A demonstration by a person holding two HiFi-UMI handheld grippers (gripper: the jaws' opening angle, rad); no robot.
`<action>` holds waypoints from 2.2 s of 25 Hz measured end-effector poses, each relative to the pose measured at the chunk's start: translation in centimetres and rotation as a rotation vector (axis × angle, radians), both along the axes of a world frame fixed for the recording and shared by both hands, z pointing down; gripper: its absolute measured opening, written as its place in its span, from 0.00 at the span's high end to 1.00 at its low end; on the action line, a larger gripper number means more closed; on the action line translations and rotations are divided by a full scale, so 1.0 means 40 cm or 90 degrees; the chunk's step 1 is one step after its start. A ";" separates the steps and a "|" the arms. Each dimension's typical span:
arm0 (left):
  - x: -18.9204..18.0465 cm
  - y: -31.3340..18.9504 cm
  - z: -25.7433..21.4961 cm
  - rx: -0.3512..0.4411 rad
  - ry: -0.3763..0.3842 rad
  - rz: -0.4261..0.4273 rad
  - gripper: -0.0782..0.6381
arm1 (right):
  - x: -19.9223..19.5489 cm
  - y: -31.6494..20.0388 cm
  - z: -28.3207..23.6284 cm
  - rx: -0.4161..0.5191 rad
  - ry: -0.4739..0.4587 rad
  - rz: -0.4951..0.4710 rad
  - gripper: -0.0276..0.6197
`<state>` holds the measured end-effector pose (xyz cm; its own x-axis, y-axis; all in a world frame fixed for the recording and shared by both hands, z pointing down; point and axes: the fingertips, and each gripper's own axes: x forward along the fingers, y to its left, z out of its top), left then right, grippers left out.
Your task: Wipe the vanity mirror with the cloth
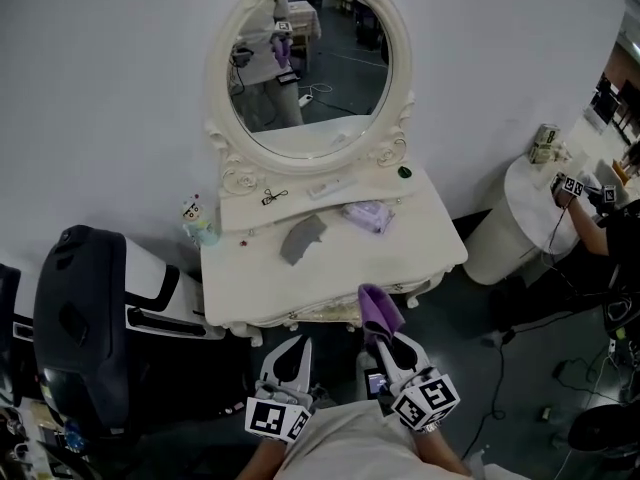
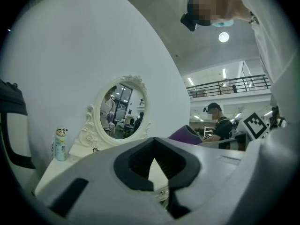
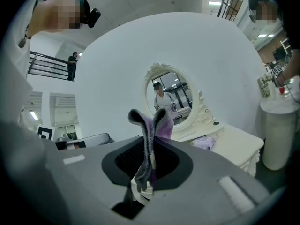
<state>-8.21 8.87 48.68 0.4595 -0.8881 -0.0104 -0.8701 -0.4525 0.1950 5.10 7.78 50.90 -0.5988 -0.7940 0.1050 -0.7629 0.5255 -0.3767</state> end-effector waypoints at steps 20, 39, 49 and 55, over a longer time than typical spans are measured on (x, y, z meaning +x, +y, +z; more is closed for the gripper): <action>0.073 -0.406 -0.038 0.009 -0.003 -0.181 0.89 | -0.003 -0.527 -0.003 0.015 0.007 -0.227 0.88; 0.000 -0.683 -0.061 0.019 -0.002 -0.126 0.89 | -0.042 -0.729 -0.053 0.023 0.036 -0.165 0.88; -0.118 -0.805 -0.081 0.031 0.009 -0.065 0.89 | -0.119 -0.803 -0.077 0.033 0.051 -0.088 0.88; -0.164 -0.870 -0.061 -0.002 -0.020 -0.047 0.89 | -0.146 -0.844 -0.098 0.039 0.049 -0.074 0.88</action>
<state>-14.76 -25.92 46.23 0.3925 -0.9197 0.0064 -0.9069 -0.3859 0.1690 -0.75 -25.99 46.98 -0.6788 -0.7263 0.1081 -0.7212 0.6318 -0.2841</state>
